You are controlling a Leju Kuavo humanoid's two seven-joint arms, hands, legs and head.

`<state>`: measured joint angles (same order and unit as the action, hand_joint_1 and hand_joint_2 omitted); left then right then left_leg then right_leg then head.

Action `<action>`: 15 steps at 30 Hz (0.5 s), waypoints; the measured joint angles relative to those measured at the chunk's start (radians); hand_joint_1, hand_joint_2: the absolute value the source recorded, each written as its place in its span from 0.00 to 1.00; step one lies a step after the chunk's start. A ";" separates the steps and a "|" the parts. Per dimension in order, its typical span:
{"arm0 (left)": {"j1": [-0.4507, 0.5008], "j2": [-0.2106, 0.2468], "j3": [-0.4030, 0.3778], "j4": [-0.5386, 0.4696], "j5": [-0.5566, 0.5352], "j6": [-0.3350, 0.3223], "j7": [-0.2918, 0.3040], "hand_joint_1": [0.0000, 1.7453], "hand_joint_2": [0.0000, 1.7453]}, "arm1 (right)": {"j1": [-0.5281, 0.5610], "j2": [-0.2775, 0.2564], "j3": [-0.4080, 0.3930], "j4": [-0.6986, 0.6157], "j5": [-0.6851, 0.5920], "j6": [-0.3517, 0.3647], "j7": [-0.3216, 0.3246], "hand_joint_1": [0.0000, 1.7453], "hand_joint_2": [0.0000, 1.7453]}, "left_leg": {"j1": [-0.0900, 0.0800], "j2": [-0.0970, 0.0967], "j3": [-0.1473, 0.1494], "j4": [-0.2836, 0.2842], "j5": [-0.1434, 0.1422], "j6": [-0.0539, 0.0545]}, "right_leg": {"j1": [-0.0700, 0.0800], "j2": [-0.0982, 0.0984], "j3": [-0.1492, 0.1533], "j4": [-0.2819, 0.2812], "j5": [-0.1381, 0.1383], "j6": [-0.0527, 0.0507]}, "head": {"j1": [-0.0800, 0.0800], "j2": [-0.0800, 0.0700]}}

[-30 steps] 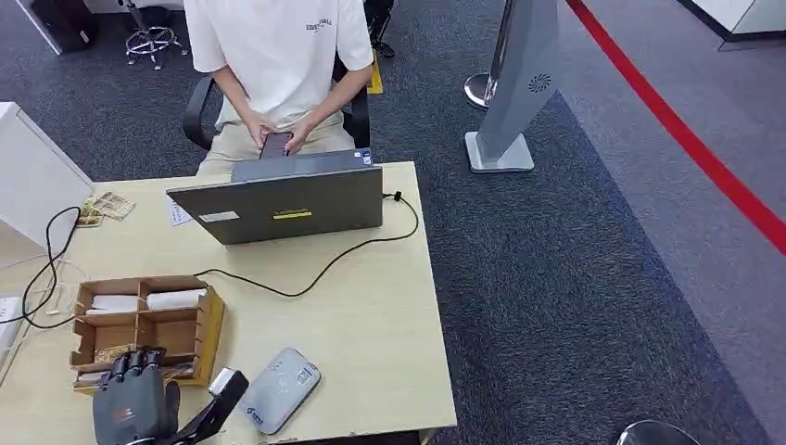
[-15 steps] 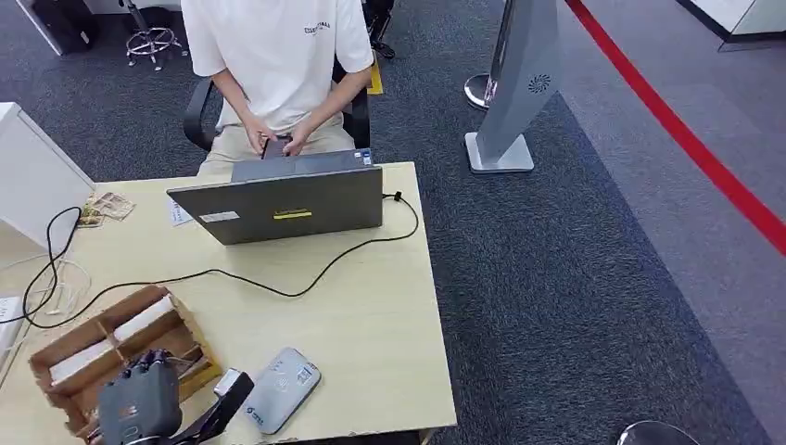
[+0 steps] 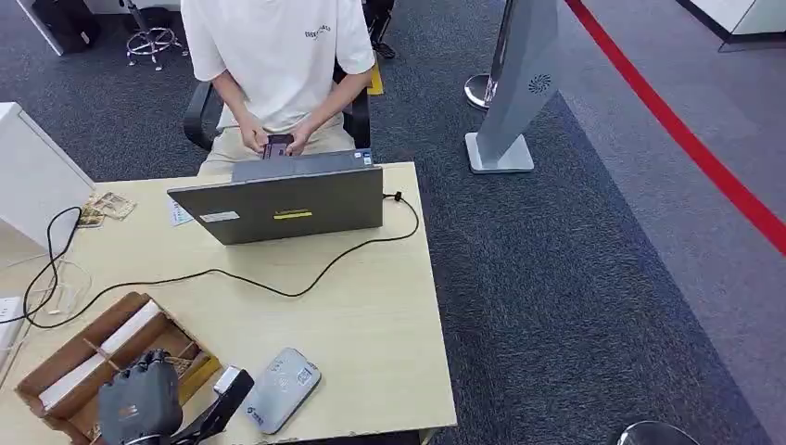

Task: Pass the card to the sensor for recognition and then transmit it.

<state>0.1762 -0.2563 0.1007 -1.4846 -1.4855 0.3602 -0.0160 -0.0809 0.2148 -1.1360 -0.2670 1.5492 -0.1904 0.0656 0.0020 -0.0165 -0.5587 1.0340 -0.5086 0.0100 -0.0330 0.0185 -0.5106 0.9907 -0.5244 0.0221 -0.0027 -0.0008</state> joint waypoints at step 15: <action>-0.171 0.169 -0.240 -0.309 0.000 -0.210 0.208 1.00 1.00 | 0.000 0.000 0.047 0.000 0.000 0.031 0.007 0.00 1.00 | 0.001 -0.001 0.000 0.000 0.003 -0.001 | 0.000 -0.002 -0.001 0.001 0.001 -0.001 | -0.001 0.000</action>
<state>0.0049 -0.0878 -0.1392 -1.7941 -1.4855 0.1500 0.1919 -0.0810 0.2144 -1.0895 -0.2670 1.5492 -0.1599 0.0725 0.0027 -0.0172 -0.5589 1.0342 -0.5059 0.0093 -0.0325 0.0168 -0.5111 0.9914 -0.5230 0.0212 -0.0034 -0.0011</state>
